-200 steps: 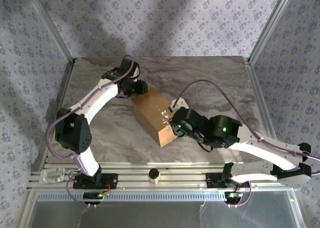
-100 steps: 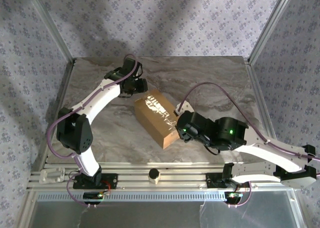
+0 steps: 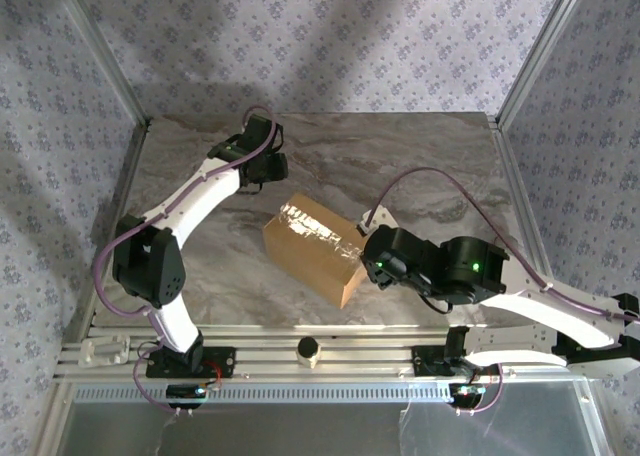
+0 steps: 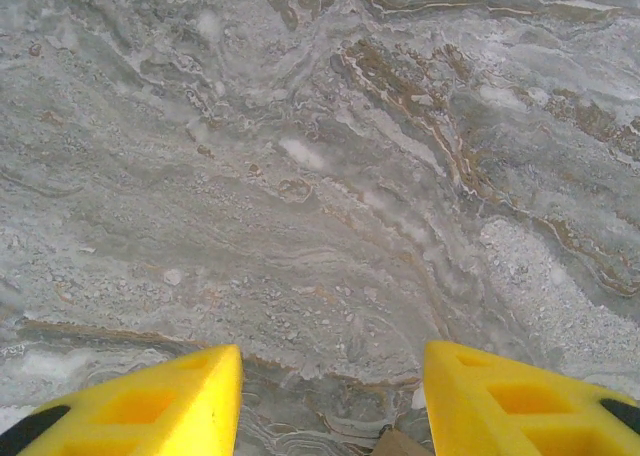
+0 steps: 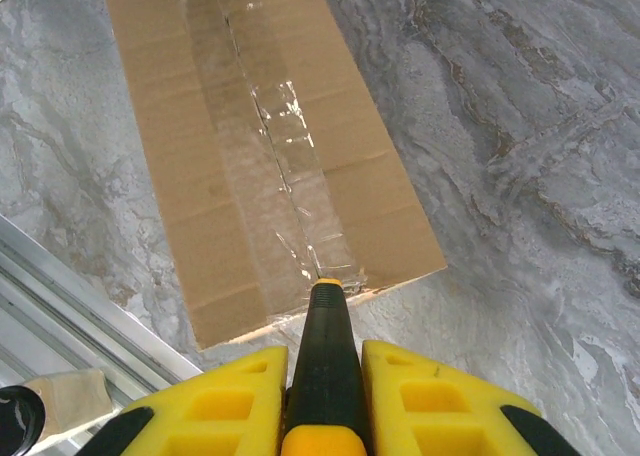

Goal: Unpack the express box

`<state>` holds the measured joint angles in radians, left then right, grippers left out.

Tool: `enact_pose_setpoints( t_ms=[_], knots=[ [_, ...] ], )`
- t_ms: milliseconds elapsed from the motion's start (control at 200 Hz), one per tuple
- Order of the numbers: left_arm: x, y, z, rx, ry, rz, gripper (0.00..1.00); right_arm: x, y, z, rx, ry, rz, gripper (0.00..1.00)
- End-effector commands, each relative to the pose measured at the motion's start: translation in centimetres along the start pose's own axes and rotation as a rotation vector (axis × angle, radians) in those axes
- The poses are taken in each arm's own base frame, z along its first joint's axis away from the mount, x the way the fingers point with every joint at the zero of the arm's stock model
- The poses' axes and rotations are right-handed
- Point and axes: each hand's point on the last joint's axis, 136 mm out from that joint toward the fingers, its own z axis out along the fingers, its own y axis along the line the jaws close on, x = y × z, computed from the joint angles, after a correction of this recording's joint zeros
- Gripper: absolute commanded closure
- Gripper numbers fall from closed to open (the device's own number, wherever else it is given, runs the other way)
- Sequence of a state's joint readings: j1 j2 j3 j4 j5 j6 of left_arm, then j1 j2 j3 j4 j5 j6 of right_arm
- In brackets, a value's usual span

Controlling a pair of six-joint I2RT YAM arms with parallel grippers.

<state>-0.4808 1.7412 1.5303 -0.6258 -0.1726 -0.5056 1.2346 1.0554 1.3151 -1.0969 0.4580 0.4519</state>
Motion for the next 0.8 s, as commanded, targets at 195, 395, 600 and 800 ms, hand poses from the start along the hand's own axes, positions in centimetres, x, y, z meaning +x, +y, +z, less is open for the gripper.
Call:
enact_pose_setpoints(
  t_ms=[195,395,600,800],
  knots=[
    [-1.6,-2.6,-7.6,0.162,-0.082,0.032,0.49,-1.2,-0.6,0.6,0.025,-0.025,-0.005,1.00],
    [4.0,-5.4,-8.9,0.259,0.110,0.070,0.49,-1.7,-0.6,1.2,0.031,-0.023,-0.009,1.00],
    [8.7,-5.9,-6.9,0.253,0.247,0.040,0.50,-1.9,-0.8,1.5,0.029,-0.023,-0.008,1.00],
    [9.7,-4.7,-4.8,0.176,0.267,0.033,0.50,-1.5,-1.2,1.3,0.038,-0.009,-0.016,1.00]
  ],
)
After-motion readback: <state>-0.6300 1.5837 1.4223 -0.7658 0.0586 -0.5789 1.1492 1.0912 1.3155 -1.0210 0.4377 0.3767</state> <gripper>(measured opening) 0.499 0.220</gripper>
